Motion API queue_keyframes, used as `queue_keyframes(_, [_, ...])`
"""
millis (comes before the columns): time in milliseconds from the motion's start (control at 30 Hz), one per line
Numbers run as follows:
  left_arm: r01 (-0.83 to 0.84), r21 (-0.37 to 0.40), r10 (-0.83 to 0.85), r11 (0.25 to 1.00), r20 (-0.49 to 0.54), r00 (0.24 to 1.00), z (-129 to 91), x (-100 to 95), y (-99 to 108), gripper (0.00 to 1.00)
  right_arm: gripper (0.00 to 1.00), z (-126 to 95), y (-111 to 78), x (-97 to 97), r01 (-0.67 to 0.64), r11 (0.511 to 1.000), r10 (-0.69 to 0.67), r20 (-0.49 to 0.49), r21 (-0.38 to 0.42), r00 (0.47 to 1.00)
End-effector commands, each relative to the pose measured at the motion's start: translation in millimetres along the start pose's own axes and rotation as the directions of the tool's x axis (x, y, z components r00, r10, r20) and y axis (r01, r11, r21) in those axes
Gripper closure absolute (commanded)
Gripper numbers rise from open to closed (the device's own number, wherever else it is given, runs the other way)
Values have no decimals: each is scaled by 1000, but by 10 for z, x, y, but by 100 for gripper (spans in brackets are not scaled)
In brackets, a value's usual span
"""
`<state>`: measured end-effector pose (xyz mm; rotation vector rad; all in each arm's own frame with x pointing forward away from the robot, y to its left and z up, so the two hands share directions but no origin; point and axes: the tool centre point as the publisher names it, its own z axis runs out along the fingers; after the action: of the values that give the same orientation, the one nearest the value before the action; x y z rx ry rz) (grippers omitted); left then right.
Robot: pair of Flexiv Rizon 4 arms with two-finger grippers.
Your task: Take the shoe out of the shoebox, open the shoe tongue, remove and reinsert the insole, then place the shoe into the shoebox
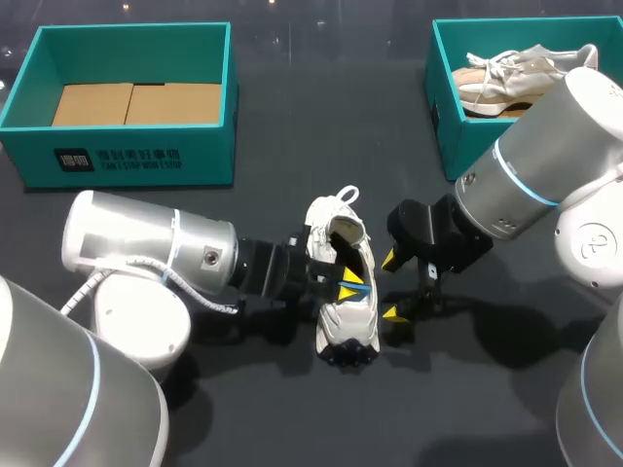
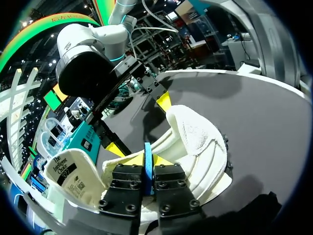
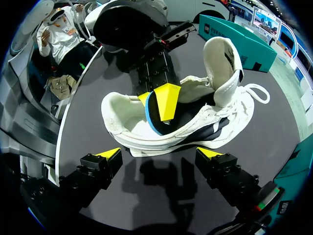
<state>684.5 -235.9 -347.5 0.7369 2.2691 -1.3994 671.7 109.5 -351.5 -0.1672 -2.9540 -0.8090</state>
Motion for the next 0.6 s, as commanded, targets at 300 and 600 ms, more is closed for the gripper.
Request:
queue_keyframes(300, [24,12,-23,1000,-51,998,-270,-78,-146,73,0,8,4,9,-1,1000,1,2,2,1000])
queue_keyframes(600, [25,57,-20,998,-101,995,-372,-75,-258,71,0,8,4,9,-1,1000,1,2,2,1000])
